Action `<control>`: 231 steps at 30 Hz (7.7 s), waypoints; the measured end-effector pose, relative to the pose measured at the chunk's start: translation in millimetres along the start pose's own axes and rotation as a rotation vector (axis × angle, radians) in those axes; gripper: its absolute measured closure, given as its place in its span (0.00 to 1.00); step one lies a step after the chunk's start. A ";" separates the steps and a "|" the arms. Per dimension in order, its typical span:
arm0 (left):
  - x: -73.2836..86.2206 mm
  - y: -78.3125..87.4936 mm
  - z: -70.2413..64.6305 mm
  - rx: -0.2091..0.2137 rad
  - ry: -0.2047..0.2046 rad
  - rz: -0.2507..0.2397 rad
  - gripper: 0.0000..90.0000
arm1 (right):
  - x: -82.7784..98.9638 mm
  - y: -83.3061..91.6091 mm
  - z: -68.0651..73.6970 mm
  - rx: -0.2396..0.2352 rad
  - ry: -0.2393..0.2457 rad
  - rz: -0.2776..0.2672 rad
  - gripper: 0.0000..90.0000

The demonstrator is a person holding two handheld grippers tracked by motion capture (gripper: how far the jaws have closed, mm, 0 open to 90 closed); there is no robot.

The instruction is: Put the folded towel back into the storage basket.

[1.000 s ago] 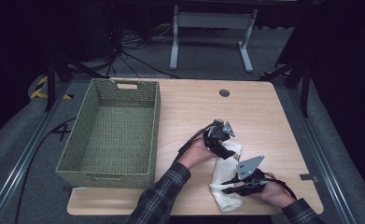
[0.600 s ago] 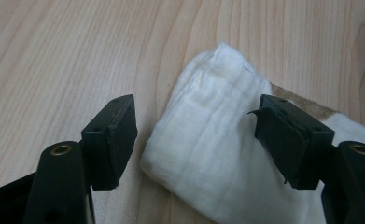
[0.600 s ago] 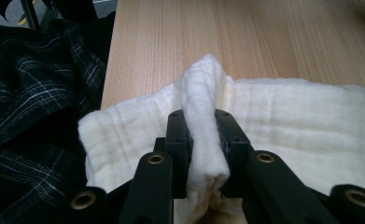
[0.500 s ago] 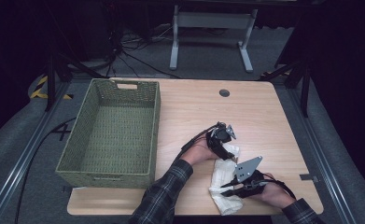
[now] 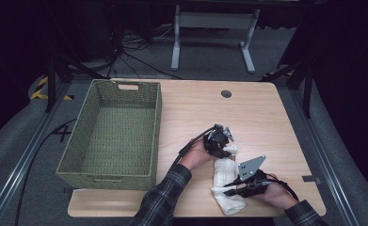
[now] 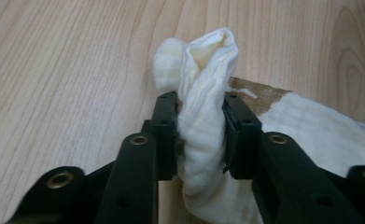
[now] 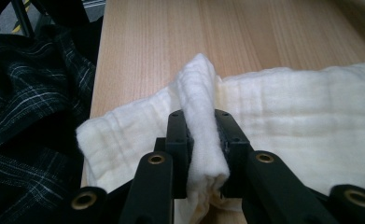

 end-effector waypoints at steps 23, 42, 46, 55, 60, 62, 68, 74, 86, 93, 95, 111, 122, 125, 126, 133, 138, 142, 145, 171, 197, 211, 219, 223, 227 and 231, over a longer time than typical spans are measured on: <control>-16.3 58.6 -18.5 -0.051 0.094 -0.106 0.85 | -35.8 12.8 -26.3 0.066 -0.086 -0.060 0.87; -31.8 119.9 -28.3 -0.155 0.116 -0.149 0.86 | -95.2 35.7 -45.5 0.101 -0.060 -0.139 0.87; -31.0 135.2 -29.9 -0.178 0.119 -0.150 0.86 | -109.6 38.6 -49.6 0.109 -0.054 -0.156 0.87; -26.4 164.9 -31.9 -0.200 0.114 -0.160 0.86 | -139.9 38.3 -55.9 0.111 -0.047 -0.188 0.87; -21.4 184.8 -32.8 -0.219 0.115 -0.171 0.86 | -158.4 36.9 -58.4 0.115 -0.038 -0.206 0.87; -18.3 191.9 -32.5 -0.219 0.114 -0.173 0.86 | -161.6 36.5 -58.9 0.111 -0.039 -0.209 0.87; -9.8 211.5 -31.1 -0.221 0.105 -0.197 0.86 | -182.2 32.2 -62.2 0.121 -0.042 -0.228 0.87; 1.3 233.2 -29.3 -0.228 0.084 -0.194 0.86 | -207.4 16.2 -58.9 0.122 -0.034 -0.225 0.87; 46.1 278.9 -34.0 -0.271 0.068 -0.231 0.86 | -262.9 -23.1 -41.7 0.121 -0.009 -0.217 0.87; 69.0 291.5 -33.5 -0.292 0.083 -0.240 0.86 | -287.6 -45.6 -31.3 0.103 0.005 -0.244 0.87; 74.1 293.5 -33.9 -0.296 0.086 -0.248 0.86 | -291.6 -50.1 -29.5 0.100 0.001 -0.250 0.87; 115.0 288.5 -34.4 -0.294 0.133 -0.287 0.86 | -301.8 -102.6 -4.7 0.063 -0.015 -0.238 0.87; 128.2 277.6 -38.3 -0.271 0.147 -0.310 0.86 | -281.9 -123.3 6.0 0.040 -0.031 -0.206 0.86; 128.8 274.7 -38.1 -0.266 0.156 -0.319 0.86 | -278.4 -123.8 5.4 0.042 -0.033 -0.200 0.85; 129.0 273.9 -37.9 -0.264 0.155 -0.315 0.86 | -277.4 -123.8 5.3 0.042 -0.036 -0.200 0.85; 129.2 272.9 -35.3 -0.258 0.154 -0.304 0.86 | -273.9 -125.4 3.8 0.041 -0.043 -0.192 0.75; 129.6 273.2 -31.6 -0.262 0.170 -0.318 0.86 | -273.0 -121.4 -0.9 0.056 -0.047 -0.187 0.62; 129.8 274.0 -28.5 -0.266 0.178 -0.315 0.86 | -272.5 -113.8 -7.5 0.074 -0.065 -0.199 0.56; 128.9 275.1 -26.3 -0.278 0.194 -0.317 0.86 | -270.6 -104.4 -14.5 0.088 -0.074 -0.209 0.52; 128.2 277.6 21.7 -0.406 0.365 -0.217 0.85 | -144.1 -7.8 -63.9 0.259 -0.056 -0.178 0.30; 121.9 272.9 40.1 -0.411 0.403 -0.283 0.47 | 4.6 49.6 -72.5 0.356 -0.235 -0.102 0.27; 87.7 244.3 6.8 -0.330 0.337 -0.307 0.34 | 40.1 59.5 -79.0 0.406 -0.296 -0.042 0.24; 66.6 222.7 -11.4 -0.301 0.324 -0.314 0.30 | 50.8 65.0 -79.6 0.417 -0.312 -0.031 0.24; 57.3 210.4 -19.8 -0.277 0.310 -0.316 0.29 | 55.8 68.7 -80.3 0.433 -0.319 -0.021 0.23; 48.7 192.6 -31.4 -0.246 0.295 -0.296 0.28 | 62.1 73.4 -79.7 0.447 -0.328 -0.014 0.23; 43.0 171.7 -42.5 -0.218 0.271 -0.290 0.28 | 69.3 75.1 -79.1 0.456 -0.341 -0.001 0.22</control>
Point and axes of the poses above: each handheld gripper's, and its own axes: y roughly backward along the jaws, x roughly out of its underside, z roughly to its left, the point moved 5 cm from there along -y, roughly forward along the jaws, and after that the axes turned 15 degrees about x, right-handed, at the moved point
